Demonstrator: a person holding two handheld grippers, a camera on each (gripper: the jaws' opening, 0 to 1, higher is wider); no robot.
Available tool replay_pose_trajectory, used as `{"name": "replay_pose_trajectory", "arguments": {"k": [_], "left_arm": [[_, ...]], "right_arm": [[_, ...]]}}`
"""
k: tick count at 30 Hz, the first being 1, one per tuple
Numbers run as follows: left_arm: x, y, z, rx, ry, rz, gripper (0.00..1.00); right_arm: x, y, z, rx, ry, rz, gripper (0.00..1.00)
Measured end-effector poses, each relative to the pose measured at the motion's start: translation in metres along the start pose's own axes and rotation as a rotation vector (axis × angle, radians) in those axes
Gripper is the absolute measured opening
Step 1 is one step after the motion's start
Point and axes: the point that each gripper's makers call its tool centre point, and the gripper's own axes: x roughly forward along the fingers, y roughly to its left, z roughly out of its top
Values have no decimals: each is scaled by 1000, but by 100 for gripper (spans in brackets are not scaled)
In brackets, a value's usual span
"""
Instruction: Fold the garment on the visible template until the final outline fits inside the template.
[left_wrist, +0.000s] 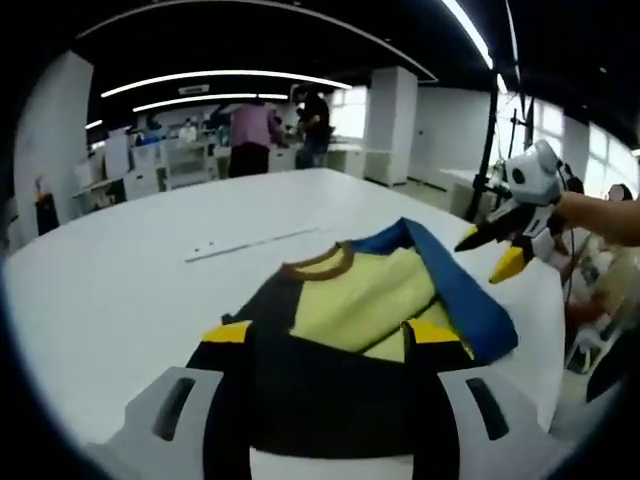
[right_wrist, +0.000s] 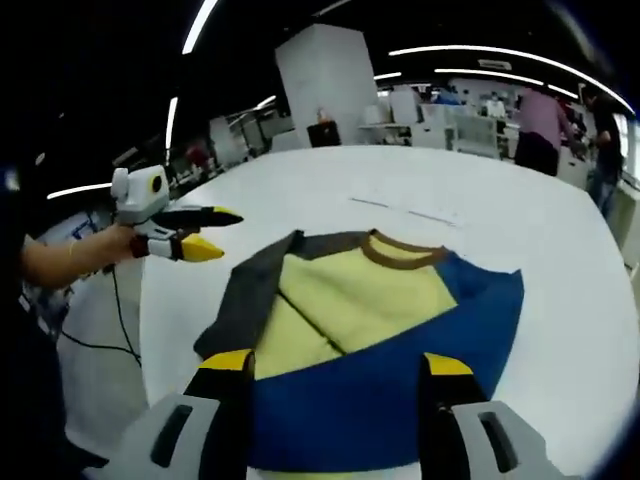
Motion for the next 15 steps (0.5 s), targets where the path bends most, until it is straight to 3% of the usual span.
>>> {"name": "replay_pose_trajectory", "arguments": {"k": [15], "left_arm": [[-18, -70, -41, 48, 65, -96, 48]], "right_arm": [[-9, 56, -44, -68, 52, 100, 54]]}}
